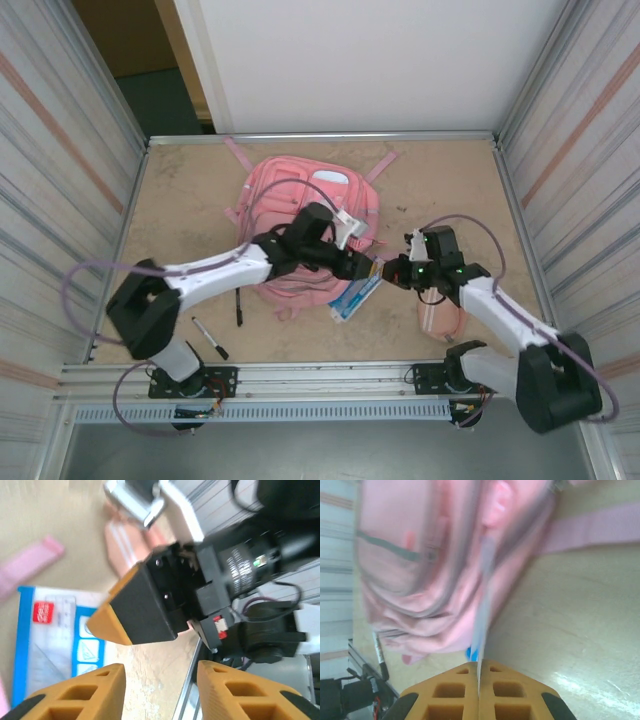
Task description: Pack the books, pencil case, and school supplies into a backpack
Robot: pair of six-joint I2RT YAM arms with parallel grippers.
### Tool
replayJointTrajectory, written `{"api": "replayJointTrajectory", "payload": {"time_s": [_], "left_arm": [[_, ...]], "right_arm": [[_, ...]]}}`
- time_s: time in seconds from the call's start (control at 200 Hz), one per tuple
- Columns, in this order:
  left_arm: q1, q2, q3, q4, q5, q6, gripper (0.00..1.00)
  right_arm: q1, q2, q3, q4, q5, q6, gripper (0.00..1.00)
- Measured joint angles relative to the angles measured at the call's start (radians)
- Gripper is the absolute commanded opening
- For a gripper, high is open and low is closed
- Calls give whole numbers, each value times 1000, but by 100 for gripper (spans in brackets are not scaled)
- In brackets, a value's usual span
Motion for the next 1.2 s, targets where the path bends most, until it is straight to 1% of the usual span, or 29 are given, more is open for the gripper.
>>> {"api": "replayJointTrajectory", "payload": {"time_s": [0.07, 0.145, 0.256, 0.326, 0.446, 0.561, 0.676, 0.752, 0.842, 0.947, 1.032, 1.077, 1.122, 1.203], "left_arm": [[41, -82, -17, 0, 9, 51, 52], [96, -135, -37, 1, 35, 74, 53], [182, -136, -53, 1, 122, 75, 54], [208, -127, -72, 10, 181, 76, 55], [185, -127, -120, 49, 272, 78, 60], [153, -127, -162, 145, 338, 82, 60], [117, -127, -213, 259, 401, 160, 62], [82, -127, -234, 292, 411, 232, 63], [50, -127, -238, 315, 417, 294, 63], [40, -127, -238, 348, 419, 338, 63], [36, -127, -238, 375, 430, 365, 63], [35, -127, -241, 397, 437, 375, 62], [30, -129, -251, 426, 445, 391, 56], [11, -146, -278, 449, 459, 425, 33]], "right_arm": [[5, -86, 38, -46, -3, -37, 0], [14, -159, 82, -91, -6, -77, 0], [28, -241, 138, -154, -14, -119, 0], [33, -275, 174, -190, -32, -137, 0], [37, -319, 232, -225, -82, -158, 0], [43, -315, 299, -255, -159, -165, 0], [76, -292, 355, -259, -241, -177, 0], [111, -270, 394, -278, -278, -187, 0], [175, -245, 436, -306, -309, -206, 0], [250, -222, 478, -348, -318, -231, 0], [287, -211, 502, -373, -321, -247, 0], [298, -208, 510, -383, -320, -256, 0], [304, -207, 515, -393, -317, -264, 0], [306, -205, 526, -417, -305, -272, 0]]}}
